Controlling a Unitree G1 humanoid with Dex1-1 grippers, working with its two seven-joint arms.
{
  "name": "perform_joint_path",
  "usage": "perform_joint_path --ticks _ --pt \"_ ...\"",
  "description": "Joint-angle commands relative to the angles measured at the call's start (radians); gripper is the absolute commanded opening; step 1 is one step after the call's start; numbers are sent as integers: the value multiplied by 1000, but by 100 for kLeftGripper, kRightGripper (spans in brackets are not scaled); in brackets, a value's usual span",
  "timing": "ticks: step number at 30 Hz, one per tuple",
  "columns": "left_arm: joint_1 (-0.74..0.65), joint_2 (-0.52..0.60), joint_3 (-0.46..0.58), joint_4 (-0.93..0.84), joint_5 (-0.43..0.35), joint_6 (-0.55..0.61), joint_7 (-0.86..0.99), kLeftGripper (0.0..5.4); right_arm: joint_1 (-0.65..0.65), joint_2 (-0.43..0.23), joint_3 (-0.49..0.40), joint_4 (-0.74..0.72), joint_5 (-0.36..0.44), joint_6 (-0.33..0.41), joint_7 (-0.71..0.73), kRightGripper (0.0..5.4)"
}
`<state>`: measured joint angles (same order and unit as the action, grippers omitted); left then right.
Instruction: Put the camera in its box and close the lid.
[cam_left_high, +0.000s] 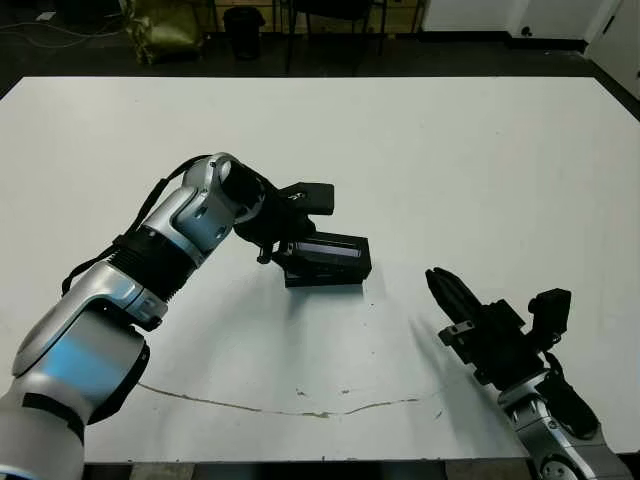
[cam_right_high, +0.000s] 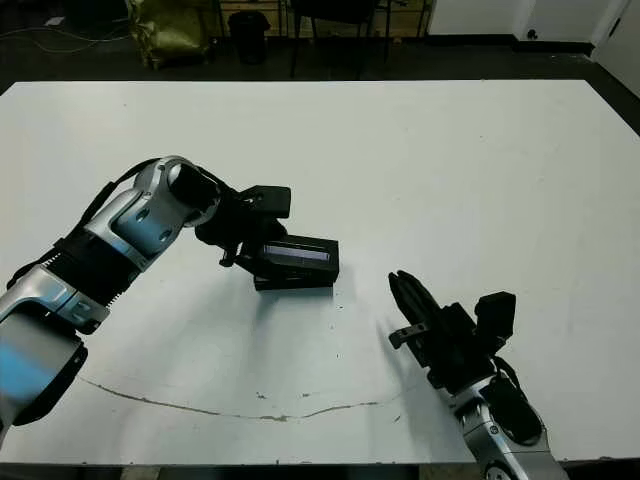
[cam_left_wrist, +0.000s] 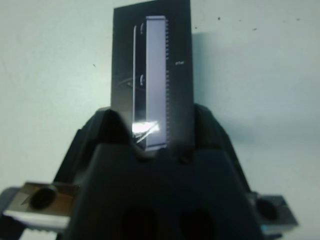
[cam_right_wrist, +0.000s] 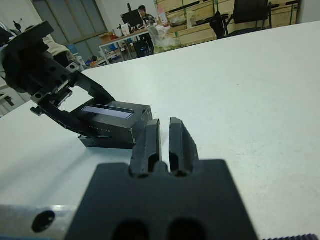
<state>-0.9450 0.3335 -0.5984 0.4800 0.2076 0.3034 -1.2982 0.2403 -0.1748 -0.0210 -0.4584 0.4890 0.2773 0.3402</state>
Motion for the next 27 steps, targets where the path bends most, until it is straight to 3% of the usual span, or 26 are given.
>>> perform_joint_path --ticks 1,13,16,27 --pt "55 21 -47 26 46 -9 -8 249 8 -1 -7 1 2 16 -9 0" --pt "47 12 -93 50 86 -52 -14 246 15 -6 -6 -3 -5 13 -14 0" --pt "44 11 -98 52 89 -46 -11 246 16 -11 -7 -18 -12 42 -37 0" --pt "43 16 -102 45 86 -37 -15 246 12 -6 -9 -3 2 19 -11 0"
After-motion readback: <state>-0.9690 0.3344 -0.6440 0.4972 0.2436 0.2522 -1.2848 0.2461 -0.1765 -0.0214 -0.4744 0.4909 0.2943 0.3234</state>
